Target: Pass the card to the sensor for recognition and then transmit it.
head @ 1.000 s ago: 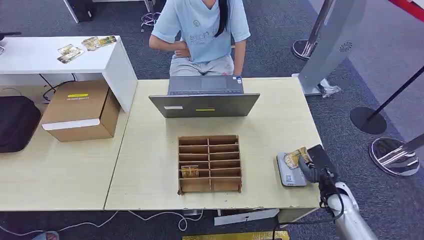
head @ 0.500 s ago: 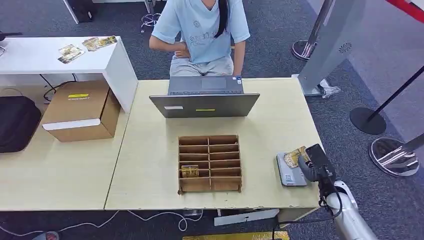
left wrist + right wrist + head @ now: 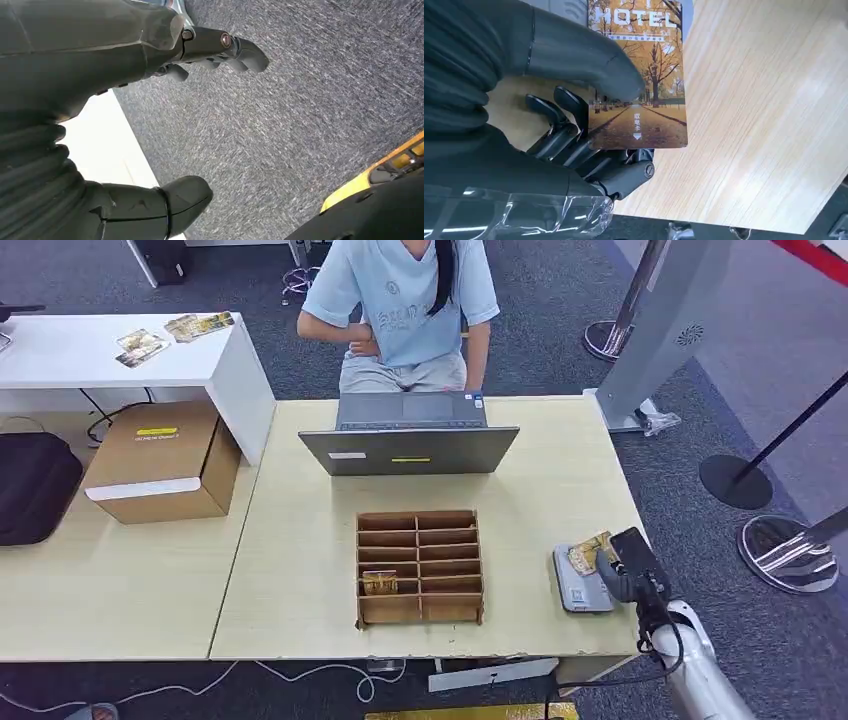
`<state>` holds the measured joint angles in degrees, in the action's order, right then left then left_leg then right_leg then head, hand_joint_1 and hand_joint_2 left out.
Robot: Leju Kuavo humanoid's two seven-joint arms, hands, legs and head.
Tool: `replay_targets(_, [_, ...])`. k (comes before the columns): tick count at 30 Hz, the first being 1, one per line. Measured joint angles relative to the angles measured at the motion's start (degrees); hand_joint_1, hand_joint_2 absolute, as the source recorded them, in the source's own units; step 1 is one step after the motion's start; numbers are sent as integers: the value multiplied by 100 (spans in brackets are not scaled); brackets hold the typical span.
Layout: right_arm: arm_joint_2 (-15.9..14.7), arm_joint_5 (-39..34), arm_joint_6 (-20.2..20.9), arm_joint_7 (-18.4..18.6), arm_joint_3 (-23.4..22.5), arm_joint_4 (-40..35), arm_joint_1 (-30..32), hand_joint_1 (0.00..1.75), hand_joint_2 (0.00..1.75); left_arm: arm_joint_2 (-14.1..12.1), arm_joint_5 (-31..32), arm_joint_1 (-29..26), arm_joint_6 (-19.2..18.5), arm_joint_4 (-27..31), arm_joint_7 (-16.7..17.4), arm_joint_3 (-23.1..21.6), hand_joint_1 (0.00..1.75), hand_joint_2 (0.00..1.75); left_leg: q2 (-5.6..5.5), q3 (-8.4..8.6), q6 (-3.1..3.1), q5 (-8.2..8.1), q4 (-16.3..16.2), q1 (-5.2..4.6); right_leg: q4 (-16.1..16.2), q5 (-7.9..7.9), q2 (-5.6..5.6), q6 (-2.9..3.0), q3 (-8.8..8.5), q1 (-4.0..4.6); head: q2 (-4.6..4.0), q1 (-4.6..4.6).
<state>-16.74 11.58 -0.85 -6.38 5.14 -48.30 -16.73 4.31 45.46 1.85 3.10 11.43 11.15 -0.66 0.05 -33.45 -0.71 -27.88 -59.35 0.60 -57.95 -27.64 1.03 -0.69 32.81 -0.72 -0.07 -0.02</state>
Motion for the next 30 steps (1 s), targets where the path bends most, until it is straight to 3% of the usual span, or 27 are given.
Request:
replay_targets(22, [15, -365, 72, -295, -249, -652, -186, 175, 175, 2, 135, 0, -13, 0, -4, 101, 0, 175, 0, -6, 0, 0, 0, 0, 0, 0, 0, 0, 5, 0, 0, 0])
replay_targets(30, [52, -162, -333, -612, -194, -1268, -145, 175, 175, 0, 188, 0, -13, 0, -24, 138, 0, 175, -1, -7, 0, 0, 0, 0, -1, 0, 1, 0, 6, 0, 0, 0])
